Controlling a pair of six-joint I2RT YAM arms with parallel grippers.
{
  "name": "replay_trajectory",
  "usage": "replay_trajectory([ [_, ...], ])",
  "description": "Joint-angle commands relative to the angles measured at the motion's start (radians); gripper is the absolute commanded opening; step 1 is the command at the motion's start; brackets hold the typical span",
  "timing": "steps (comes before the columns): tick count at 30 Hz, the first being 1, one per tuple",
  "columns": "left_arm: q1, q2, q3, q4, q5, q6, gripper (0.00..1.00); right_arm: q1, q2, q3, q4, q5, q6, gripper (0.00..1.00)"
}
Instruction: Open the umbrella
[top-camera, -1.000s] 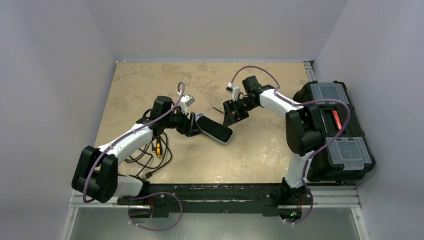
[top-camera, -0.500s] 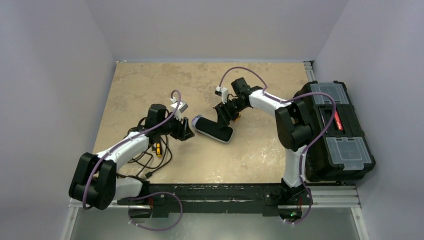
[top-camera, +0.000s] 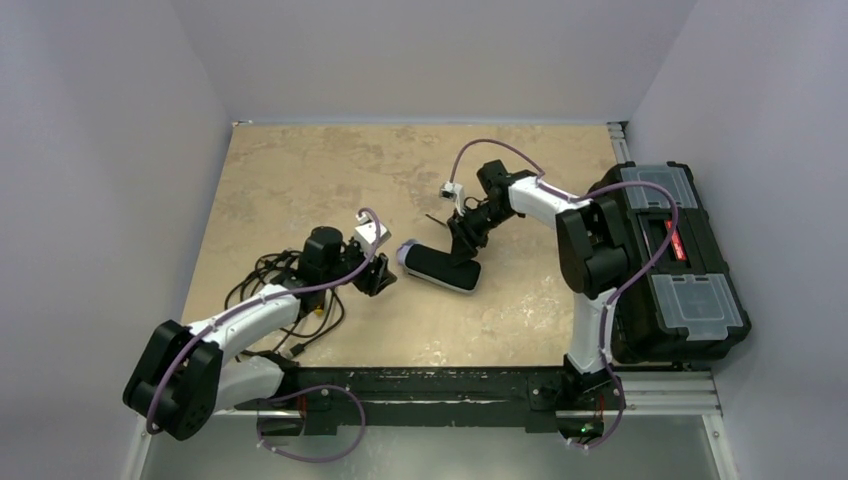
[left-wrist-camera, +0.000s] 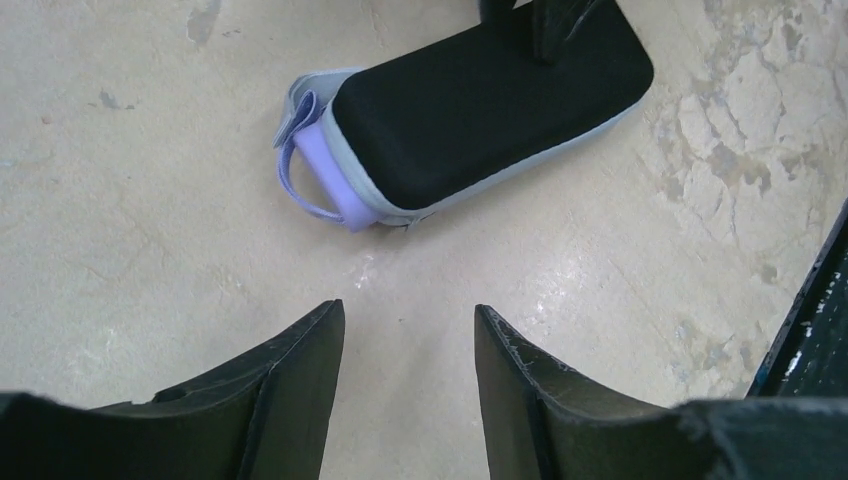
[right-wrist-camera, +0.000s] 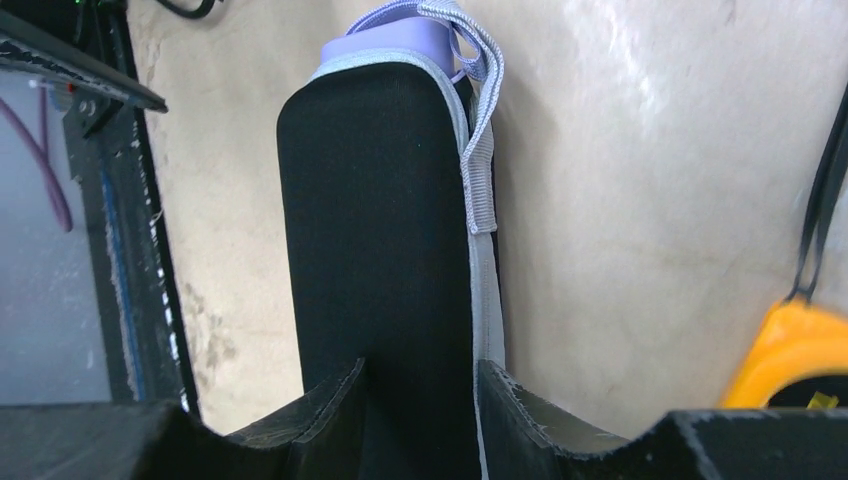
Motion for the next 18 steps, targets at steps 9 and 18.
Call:
replay_trajectory([
  [9, -0.149, 0.199, -0.028, 0.27, -0.107, 0.049, 0.42, -0.096, 0.054, -0.083, -0.154, 0.148, -0.094, 0.31],
  [18, -0.186, 0.348, 0.068, 0.346, -0.084, 0.019, 0.39, -0.099, 0.055, -0.096, -0.124, 0.135, -0.064, 0.29],
])
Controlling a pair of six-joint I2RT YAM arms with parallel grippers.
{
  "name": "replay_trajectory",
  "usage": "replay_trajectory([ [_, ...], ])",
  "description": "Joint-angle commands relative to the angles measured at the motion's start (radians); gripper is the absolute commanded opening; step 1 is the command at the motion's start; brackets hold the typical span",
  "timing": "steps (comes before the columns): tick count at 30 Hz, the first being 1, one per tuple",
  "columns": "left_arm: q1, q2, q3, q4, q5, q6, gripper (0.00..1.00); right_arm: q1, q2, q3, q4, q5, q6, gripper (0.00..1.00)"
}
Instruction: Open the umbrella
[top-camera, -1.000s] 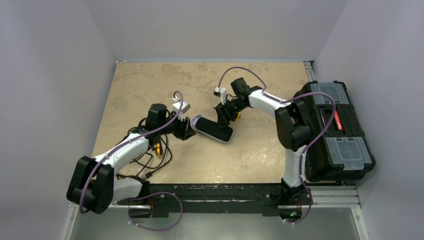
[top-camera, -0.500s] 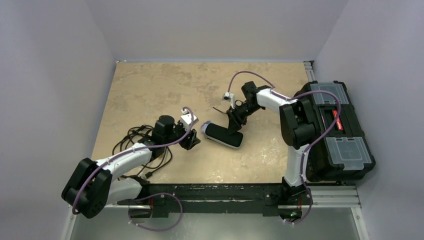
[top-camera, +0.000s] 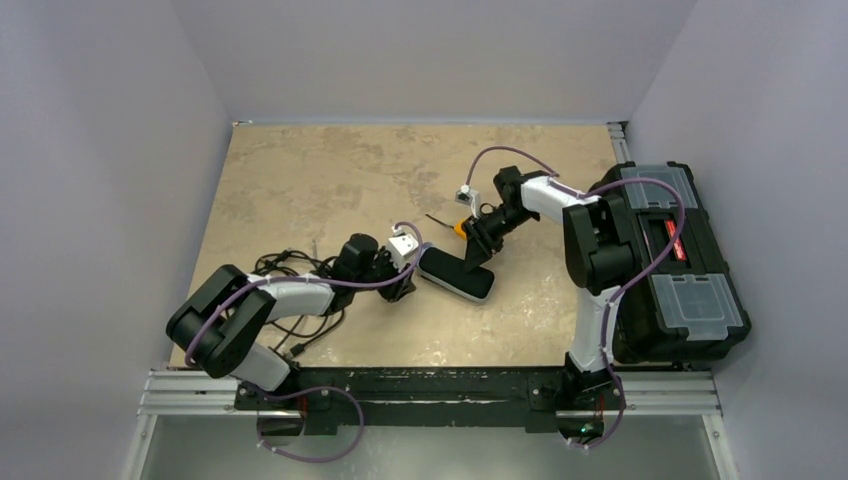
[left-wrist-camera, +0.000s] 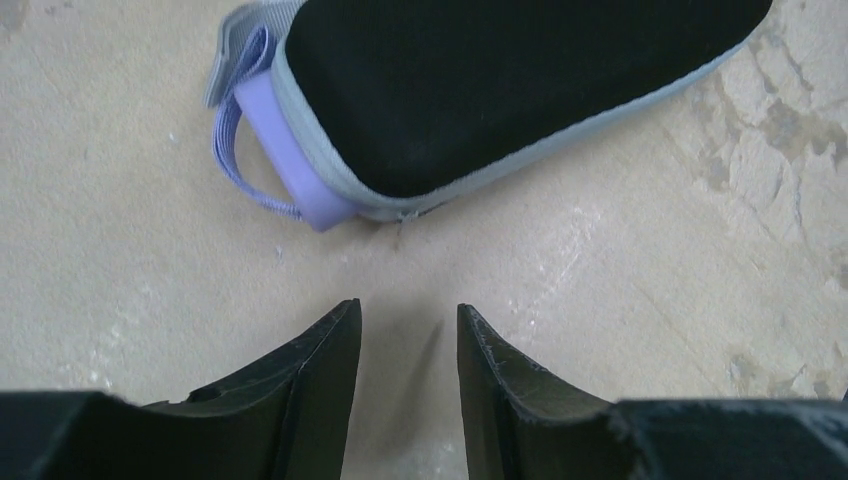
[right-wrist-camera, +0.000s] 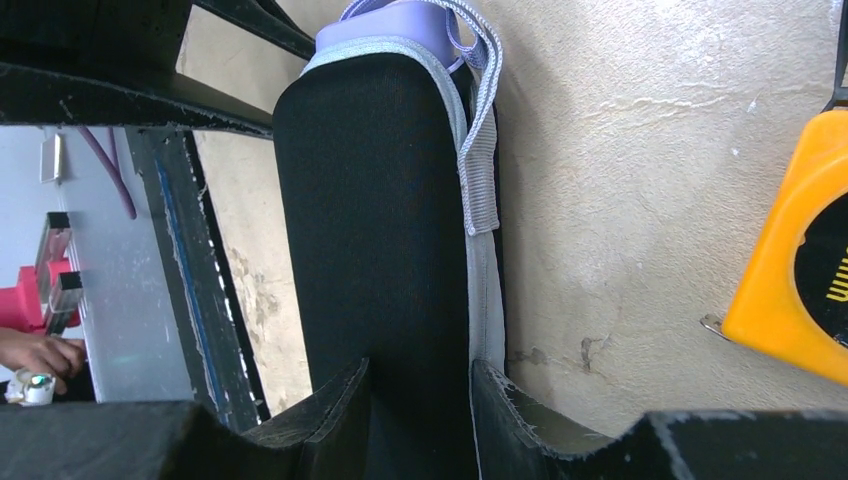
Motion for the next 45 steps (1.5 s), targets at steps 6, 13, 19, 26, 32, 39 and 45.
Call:
replay_trajectory([
  [6, -0.056, 0.108, 0.114, 0.135, -0.011, -0.056, 0.37, -0.004, 0.039, -0.074, 0.063, 0.156, 0.011, 0.28],
  [13, -0.068, 0.129, 0.138, 0.11, -0.031, -0.088, 0.18, -0.003, 0.027, -0.11, 0.096, 0.151, 0.049, 0.25],
  [19, -0.118, 0.122, 0.129, 0.112, -0.043, -0.158, 0.0, -0.004, -0.002, -0.165, 0.162, 0.146, 0.12, 0.23],
  [26, -0.16, 0.091, 0.114, 0.069, -0.139, -0.239, 0.0, -0.004, -0.019, -0.202, 0.21, 0.155, 0.173, 0.2],
  [32, -0.025, -0.004, 0.079, -0.037, -0.085, -0.27, 0.27, -0.005, -0.027, -0.202, 0.197, 0.184, 0.133, 0.19],
  [39, 0.006, 0.023, 0.081, 0.045, -0.029, -0.097, 0.34, -0.006, -0.002, -0.167, 0.169, 0.205, 0.08, 0.17],
  [45, 0.005, 0.083, 0.105, 0.101, 0.015, -0.045, 0.37, -0.005, 0.003, -0.158, 0.159, 0.198, 0.081, 0.17],
])
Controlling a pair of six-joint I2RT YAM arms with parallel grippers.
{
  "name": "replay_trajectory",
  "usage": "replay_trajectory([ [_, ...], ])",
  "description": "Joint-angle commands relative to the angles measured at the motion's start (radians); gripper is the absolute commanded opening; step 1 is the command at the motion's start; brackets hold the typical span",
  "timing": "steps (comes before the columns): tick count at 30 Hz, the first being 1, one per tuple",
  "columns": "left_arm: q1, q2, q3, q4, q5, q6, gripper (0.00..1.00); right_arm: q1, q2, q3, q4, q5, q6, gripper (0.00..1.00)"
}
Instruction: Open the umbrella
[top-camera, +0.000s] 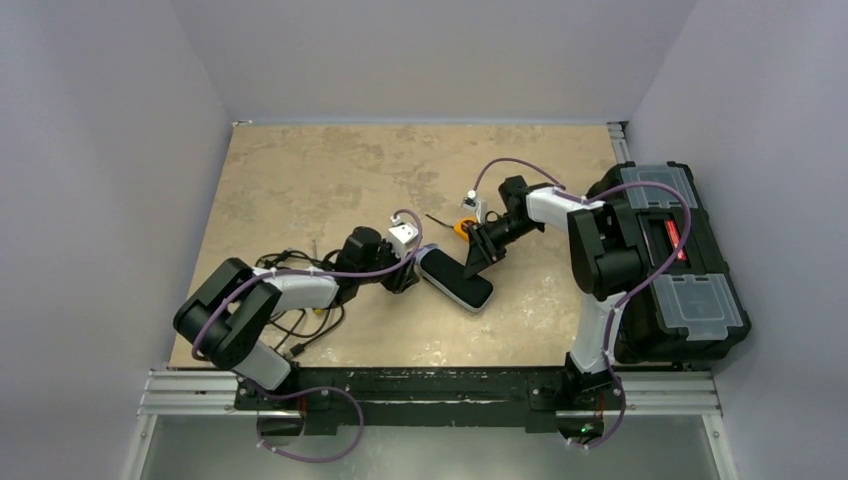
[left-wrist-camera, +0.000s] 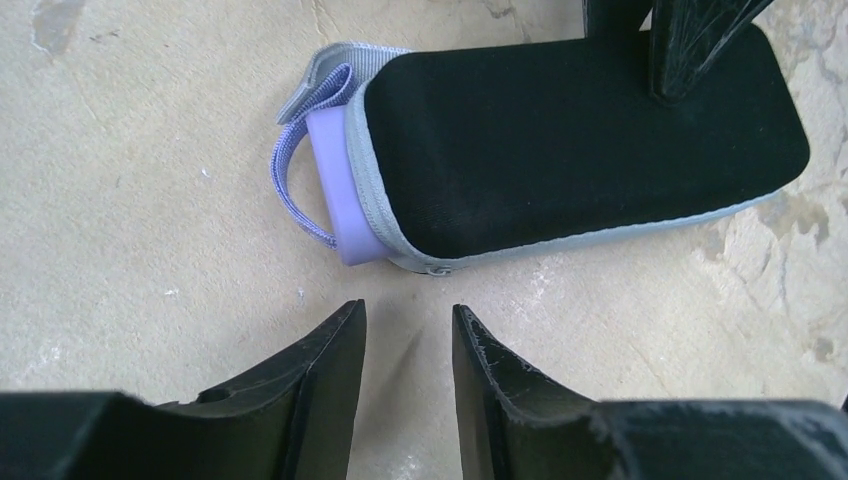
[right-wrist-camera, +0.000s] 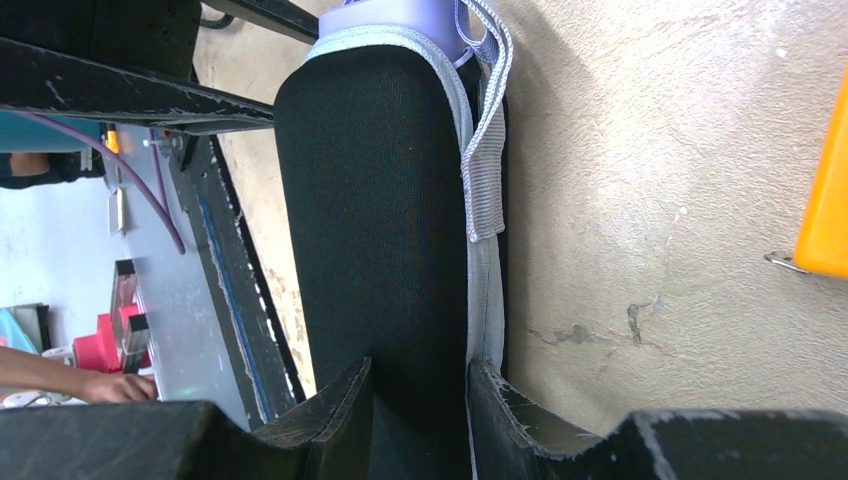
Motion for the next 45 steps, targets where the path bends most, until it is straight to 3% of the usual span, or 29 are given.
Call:
replay_trajectory([
  [1, 0.001, 0.043, 0.036, 0.092, 0.041, 0.062, 0.37, 0.005, 0.06, -0.016, 0.035, 0.245, -0.091, 0.17],
  [12, -0.027, 0.094, 0.098, 0.11, 0.04, 0.005, 0.4, 0.006, 0.05, -0.017, 0.043, 0.238, -0.066, 0.17],
  [14, -0.026, 0.109, 0.122, 0.085, 0.023, -0.015, 0.34, 0.006, 0.046, -0.02, 0.045, 0.24, -0.063, 0.17],
  [18, -0.026, 0.123, 0.129, 0.072, 0.012, -0.026, 0.11, 0.006, 0.04, -0.032, 0.054, 0.239, -0.051, 0.16],
  [21, -0.031, 0.102, 0.106, 0.072, 0.054, -0.021, 0.0, 0.007, 0.036, -0.047, 0.078, 0.225, -0.004, 0.09],
  [24, -0.066, 0.069, 0.081, 0.065, 0.071, -0.019, 0.0, 0.007, 0.018, -0.08, 0.129, 0.225, 0.067, 0.0],
  [36, -0.193, 0.085, 0.074, 0.082, 0.026, -0.179, 0.0, 0.007, -0.021, -0.128, 0.254, 0.228, 0.283, 0.0],
  [41, -0.096, 0.081, 0.124, 0.01, 0.028, -0.203, 0.0, 0.005, -0.055, -0.134, 0.316, 0.182, 0.401, 0.0],
  [44, -0.008, 0.095, 0.167, -0.056, 0.05, -0.163, 0.0, 0.001, -0.083, -0.132, 0.296, 0.129, 0.398, 0.45],
  [45, 0.014, 0.095, 0.176, -0.068, 0.053, -0.148, 0.0, 0.0, -0.095, -0.124, 0.273, 0.119, 0.376, 0.53],
])
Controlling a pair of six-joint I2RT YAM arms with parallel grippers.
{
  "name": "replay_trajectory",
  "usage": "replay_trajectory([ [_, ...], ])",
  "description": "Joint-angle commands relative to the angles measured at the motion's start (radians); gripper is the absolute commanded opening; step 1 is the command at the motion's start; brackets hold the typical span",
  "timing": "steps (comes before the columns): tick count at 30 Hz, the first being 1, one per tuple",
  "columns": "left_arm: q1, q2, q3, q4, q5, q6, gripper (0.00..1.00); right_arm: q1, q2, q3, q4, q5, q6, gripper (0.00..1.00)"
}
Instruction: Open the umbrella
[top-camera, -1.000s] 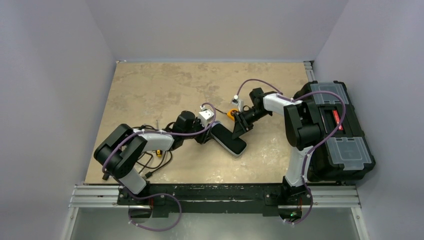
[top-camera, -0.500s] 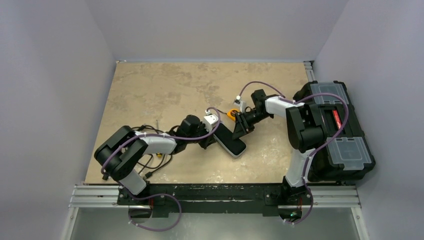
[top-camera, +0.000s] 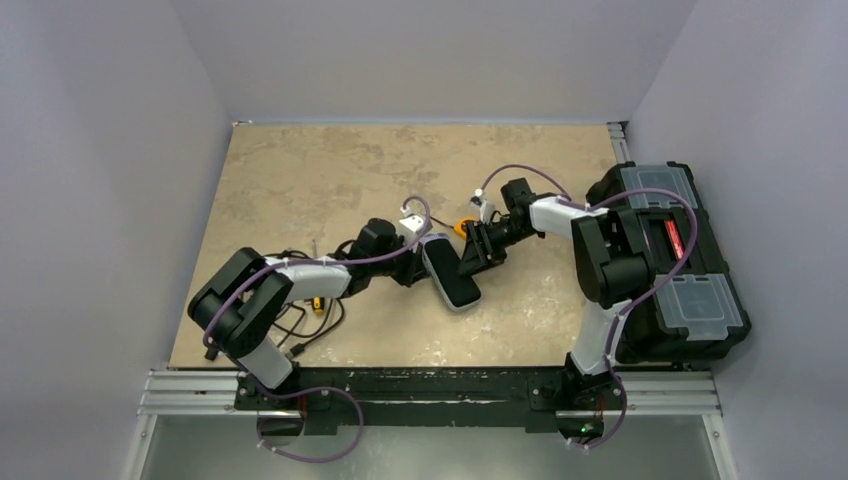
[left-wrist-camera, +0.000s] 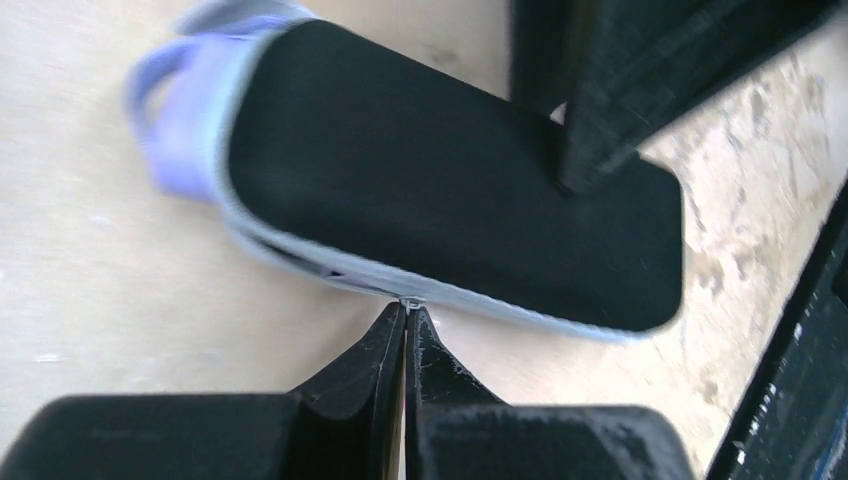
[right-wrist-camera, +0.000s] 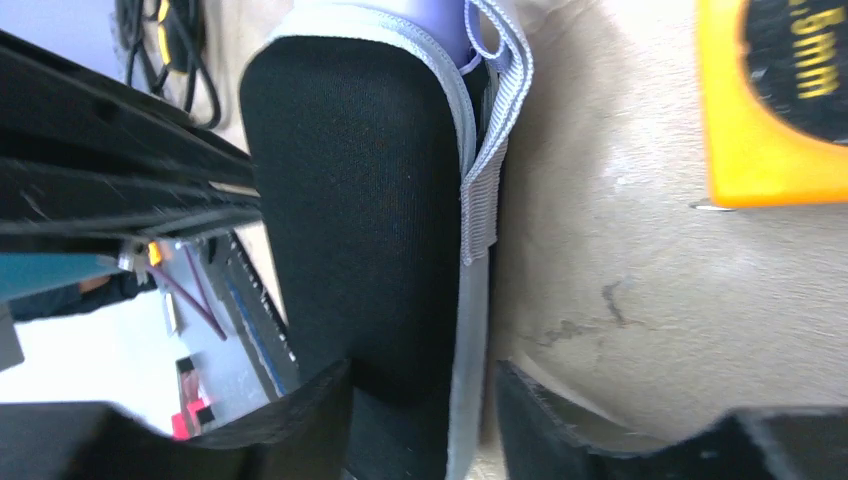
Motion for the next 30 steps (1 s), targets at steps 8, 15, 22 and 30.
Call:
replay_trajectory([
  [8, 0.164, 0.056, 0.145, -0.043, 0.105, 0.094, 0.0, 0.0, -0.031, 0.072, -0.142, 0.105, -0.213, 0.83],
  [15, 0.165, 0.074, 0.142, -0.047, 0.151, 0.094, 0.0, 0.017, -0.119, 0.081, -0.031, 0.094, -0.127, 0.77],
  [22, 0.167, 0.085, 0.136, -0.029, 0.161, 0.073, 0.0, 0.091, -0.083, 0.137, 0.097, 0.255, 0.109, 0.97],
  [30, 0.168, 0.12, 0.168, -0.031, 0.188, 0.07, 0.0, 0.153, 0.025, 0.132, 0.251, 0.357, 0.32, 0.92],
])
